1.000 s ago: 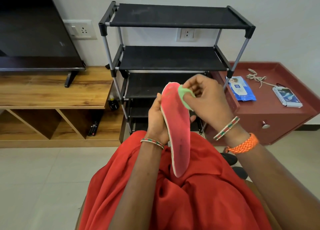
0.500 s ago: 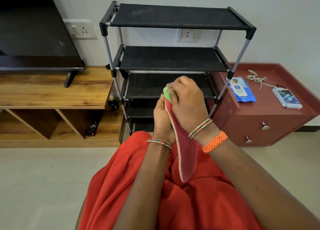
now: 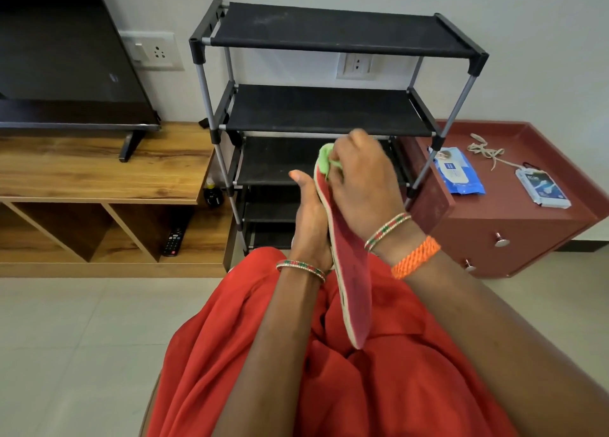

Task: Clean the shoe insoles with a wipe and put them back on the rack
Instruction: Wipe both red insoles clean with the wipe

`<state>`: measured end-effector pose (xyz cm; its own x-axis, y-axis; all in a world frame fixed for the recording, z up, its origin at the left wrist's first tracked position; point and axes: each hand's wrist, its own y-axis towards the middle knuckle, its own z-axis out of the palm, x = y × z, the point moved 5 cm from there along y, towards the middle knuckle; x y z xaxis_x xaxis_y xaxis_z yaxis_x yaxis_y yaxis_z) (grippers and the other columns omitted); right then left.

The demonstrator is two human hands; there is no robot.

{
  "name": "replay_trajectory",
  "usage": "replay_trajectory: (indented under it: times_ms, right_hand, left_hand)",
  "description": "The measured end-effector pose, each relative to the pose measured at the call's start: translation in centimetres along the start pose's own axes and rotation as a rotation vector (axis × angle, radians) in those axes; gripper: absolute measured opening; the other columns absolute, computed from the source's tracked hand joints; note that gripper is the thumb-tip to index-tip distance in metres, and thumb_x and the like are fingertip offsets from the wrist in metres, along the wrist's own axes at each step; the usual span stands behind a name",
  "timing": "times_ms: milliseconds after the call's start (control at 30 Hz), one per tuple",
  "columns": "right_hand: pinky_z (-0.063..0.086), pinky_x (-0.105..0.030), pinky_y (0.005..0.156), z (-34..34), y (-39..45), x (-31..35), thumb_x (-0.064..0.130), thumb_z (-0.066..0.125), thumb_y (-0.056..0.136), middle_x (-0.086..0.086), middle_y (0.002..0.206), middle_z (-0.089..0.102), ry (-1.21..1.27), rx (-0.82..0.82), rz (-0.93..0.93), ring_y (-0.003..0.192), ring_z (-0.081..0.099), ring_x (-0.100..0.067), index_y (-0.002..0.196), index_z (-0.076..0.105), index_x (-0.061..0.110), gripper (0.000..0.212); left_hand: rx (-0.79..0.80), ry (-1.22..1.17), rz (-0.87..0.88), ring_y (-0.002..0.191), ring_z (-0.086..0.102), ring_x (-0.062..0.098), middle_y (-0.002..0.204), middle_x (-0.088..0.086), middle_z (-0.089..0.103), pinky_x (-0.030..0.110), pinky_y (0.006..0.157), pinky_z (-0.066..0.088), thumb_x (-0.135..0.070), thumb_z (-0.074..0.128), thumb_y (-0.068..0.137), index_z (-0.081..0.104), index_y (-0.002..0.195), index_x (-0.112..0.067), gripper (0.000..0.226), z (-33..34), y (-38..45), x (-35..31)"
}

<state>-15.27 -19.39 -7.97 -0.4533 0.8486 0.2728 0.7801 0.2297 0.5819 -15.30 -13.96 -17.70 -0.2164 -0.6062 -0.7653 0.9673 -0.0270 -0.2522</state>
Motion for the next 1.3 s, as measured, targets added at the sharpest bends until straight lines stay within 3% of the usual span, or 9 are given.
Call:
replay_trajectory:
  times_ms: [200,333,433,600,700,900,1100,1200,1300]
  right_hand:
    - [0.030,-0.026,0.071,-2.4,2.9,-3.6,0.008,0.057,0.087,-0.012,0.102,0.056,-0.177,-0.132,0.107,0.095,0.050,-0.027,0.096,0.058,0.005,0.010]
    - [0.031,-0.026,0.070,-3.5,1.6,-2.8,0.005,0.060,0.080,-0.013,0.095,0.058,-0.150,-0.225,0.076,0.090,0.051,-0.030,0.091,0.057,0.005,0.012]
    - [0.035,-0.028,0.071,-1.6,-0.1,-0.8,0.003,0.060,0.079,-0.009,0.087,0.058,-0.032,-0.023,-0.008,0.083,0.053,-0.027,0.086,0.056,0.009,0.011]
    - [0.048,-0.027,0.084,0.4,-3.5,1.8,0.000,0.058,0.084,-0.002,0.091,0.065,0.367,0.210,0.174,0.088,0.059,-0.014,0.094,0.065,0.009,0.015]
    - [0.046,-0.025,0.073,0.3,-2.6,1.4,-0.003,0.058,0.080,0.002,0.088,0.058,0.265,0.195,0.030,0.082,0.053,-0.011,0.088,0.062,0.011,0.017]
    - [0.036,-0.023,0.067,-0.3,-1.1,0.1,-0.001,0.053,0.081,-0.003,0.093,0.049,0.019,0.054,0.067,0.087,0.044,-0.014,0.093,0.057,0.010,0.016]
    - [0.043,-0.011,0.067,0.8,-2.6,-0.1,-0.005,0.061,0.076,0.002,0.084,0.059,0.281,0.201,0.119,0.075,0.055,-0.006,0.082,0.059,0.016,0.021]
    - [0.043,-0.036,0.070,-0.8,-0.9,-1.0,0.000,0.052,0.081,-0.010,0.094,0.054,0.000,0.060,0.076,0.088,0.052,-0.026,0.093,0.054,0.008,0.015]
    - [0.041,-0.036,0.073,-2.7,0.4,-1.8,-0.006,0.051,0.081,-0.013,0.099,0.055,0.006,-0.086,0.136,0.093,0.052,-0.030,0.101,0.052,0.005,0.023]
  left_hand:
    - [0.229,-0.272,-0.107,0.066,0.048,0.015,0.085,0.004,0.056,0.023,0.048,0.043,-0.064,0.042,0.086,0.072,0.093,-0.015,0.059,1.9,-0.7,0.2]
    - [0.220,-0.402,-0.078,0.062,0.051,0.012,0.083,-0.002,0.066,0.023,0.051,0.041,-0.049,0.030,0.094,0.064,0.111,-0.018,0.049,1.8,-0.8,0.0]
    - [0.161,-0.396,-0.045,0.060,0.063,0.011,0.069,0.000,0.067,0.019,0.057,0.052,-0.037,0.032,0.098,0.072,0.080,-0.012,0.050,1.5,-0.4,0.4]
    - [0.181,-0.351,0.002,0.089,0.065,0.014,0.124,0.014,0.059,0.025,0.078,0.052,-0.040,0.023,0.098,0.050,0.134,-0.017,0.050,0.7,-0.5,-0.3]
    - [0.146,-0.360,-0.006,0.086,0.062,0.015,0.107,0.013,0.063,0.025,0.080,0.047,-0.036,0.028,0.098,0.064,0.108,-0.014,0.043,0.7,-0.5,-0.3]
    - [0.090,-0.214,0.067,0.041,0.052,0.006,0.046,-0.002,0.053,0.012,0.043,0.044,-0.014,0.034,0.100,0.064,0.052,-0.014,0.056,1.4,-0.8,-0.3]
    - [0.174,-0.345,-0.011,0.102,0.059,0.022,0.110,0.015,0.064,0.031,0.098,0.044,-0.056,0.026,0.094,0.058,0.119,-0.013,0.058,1.2,-1.0,-0.8]
    - [0.238,-0.336,-0.025,0.087,0.062,0.018,0.087,0.007,0.068,0.029,0.088,0.046,-0.035,0.036,0.094,0.060,0.107,-0.008,0.038,2.2,-1.2,-0.6]
    - [0.255,-0.366,-0.051,0.090,0.057,0.020,0.114,0.009,0.064,0.033,0.074,0.047,-0.033,0.035,0.093,0.051,0.131,-0.011,0.047,2.5,-1.7,-0.8]
